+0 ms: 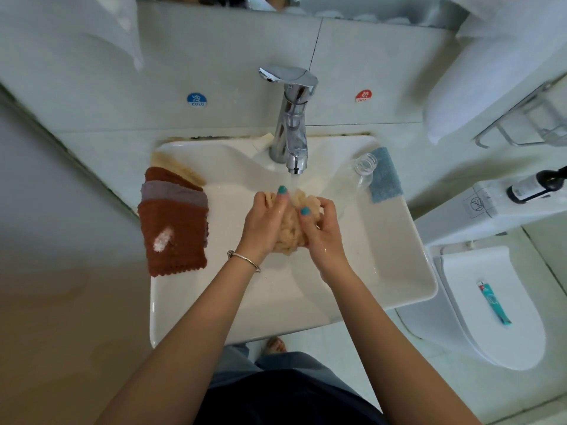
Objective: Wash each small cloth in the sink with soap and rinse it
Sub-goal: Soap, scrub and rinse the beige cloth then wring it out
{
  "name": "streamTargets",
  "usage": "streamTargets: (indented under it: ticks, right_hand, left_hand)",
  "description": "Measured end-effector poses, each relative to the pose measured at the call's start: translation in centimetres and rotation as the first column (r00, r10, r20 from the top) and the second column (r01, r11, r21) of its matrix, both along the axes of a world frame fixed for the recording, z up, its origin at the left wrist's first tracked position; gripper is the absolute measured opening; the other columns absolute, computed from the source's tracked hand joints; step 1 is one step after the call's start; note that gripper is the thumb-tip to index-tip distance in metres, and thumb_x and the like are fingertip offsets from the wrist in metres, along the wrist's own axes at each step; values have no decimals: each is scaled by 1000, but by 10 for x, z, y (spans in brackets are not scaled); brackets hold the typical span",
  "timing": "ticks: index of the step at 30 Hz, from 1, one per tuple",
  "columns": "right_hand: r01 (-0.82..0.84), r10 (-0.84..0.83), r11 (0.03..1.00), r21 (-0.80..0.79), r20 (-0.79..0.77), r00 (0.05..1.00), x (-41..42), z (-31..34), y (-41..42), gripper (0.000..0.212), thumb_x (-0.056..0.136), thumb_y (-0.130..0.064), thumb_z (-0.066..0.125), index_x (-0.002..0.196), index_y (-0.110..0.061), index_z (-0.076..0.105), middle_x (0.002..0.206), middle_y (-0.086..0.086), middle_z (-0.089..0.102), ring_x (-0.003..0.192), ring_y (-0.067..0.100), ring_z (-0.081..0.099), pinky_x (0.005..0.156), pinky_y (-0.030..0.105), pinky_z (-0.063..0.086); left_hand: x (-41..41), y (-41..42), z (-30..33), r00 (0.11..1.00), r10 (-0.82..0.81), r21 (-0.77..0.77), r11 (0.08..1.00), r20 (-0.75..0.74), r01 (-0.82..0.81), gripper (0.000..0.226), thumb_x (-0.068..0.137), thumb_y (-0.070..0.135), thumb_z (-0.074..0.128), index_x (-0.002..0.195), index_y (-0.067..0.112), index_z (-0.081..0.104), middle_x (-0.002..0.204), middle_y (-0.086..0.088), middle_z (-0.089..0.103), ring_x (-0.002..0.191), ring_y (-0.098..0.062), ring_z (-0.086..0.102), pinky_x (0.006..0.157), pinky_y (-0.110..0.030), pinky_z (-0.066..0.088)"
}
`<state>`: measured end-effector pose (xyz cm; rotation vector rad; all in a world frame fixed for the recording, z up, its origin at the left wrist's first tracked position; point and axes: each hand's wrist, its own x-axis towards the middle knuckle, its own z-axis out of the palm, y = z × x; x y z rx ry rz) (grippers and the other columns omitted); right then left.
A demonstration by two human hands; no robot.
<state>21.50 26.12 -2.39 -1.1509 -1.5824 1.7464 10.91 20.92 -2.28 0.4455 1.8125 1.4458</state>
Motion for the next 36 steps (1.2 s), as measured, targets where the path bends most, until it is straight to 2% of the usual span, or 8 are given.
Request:
streamTargets:
  ticks: [2,7,12,16,20,24,29,36]
  right_hand:
    - [30,-29,998,46,-31,999,1,-3,-1,13,102,-21,50,114,-26,48,106,9,65,92,17,65,79,41,56]
    - [-39,38,999,-15,-19,999,-21,2,-9,17,100,-21,53,113,-12,48,95,-5,61,82,1,63,73,23,54]
    - [50,-53,995,82,33,998,-7,0,2,21,99,-30,54,104,-11,48,94,-2,59,79,1,60,72,22,53]
    - [74,-79,992,99,46,996,-9,-3,3,15,98,-26,57,97,-13,51,96,2,53,82,7,55,74,27,50]
    - [4,-6,994,110,19,1000,-24,0,-6,24,98,-24,56,120,-13,50,104,-2,62,93,9,64,81,30,56]
    - [57,-56,989,137,-6,998,-10,-1,-3,21,100,-21,53,119,-12,48,102,-3,61,88,3,62,78,26,54]
    - [46,-46,990,134,1,999,-13,-2,-8,23,102,-21,48,123,-13,42,102,-4,60,88,3,62,77,20,52]
    - [-9,-9,980,198,94,996,-29,-7,-16,40,96,-44,51,125,-17,46,110,3,54,96,-2,56,83,25,51]
  left_hand:
    - [-2,-3,-3,988,46,47,997,149,-53,27,83,42,60,85,17,52,81,5,56,79,-13,54,70,-27,43]
    - [-9,-20,-6,998,63,143,988,-1,-63,15,92,14,63,88,19,50,82,5,57,69,-1,54,64,-14,46]
    - [-1,-7,-1,998,-61,169,983,-35,66,22,89,22,70,102,19,52,95,4,62,84,-8,59,72,-14,50]
    - [1,-6,-7,1000,10,182,983,-4,-9,46,86,27,72,117,22,38,110,-3,61,91,-7,60,80,-20,51]
    - [-5,-16,-11,985,151,156,978,-87,-137,28,87,23,71,103,22,48,96,3,63,83,-5,59,73,-17,47]
    - [9,-6,-11,990,103,163,983,-97,-87,21,88,19,70,107,20,60,90,13,64,75,9,59,71,-10,48]
    - [22,-1,-15,999,53,78,996,-14,-52,11,97,32,55,107,28,54,95,11,64,91,-11,64,78,-27,52]
    - [11,-8,-3,990,139,216,968,-20,-131,2,101,28,49,101,26,49,94,7,62,79,2,62,65,-11,48]
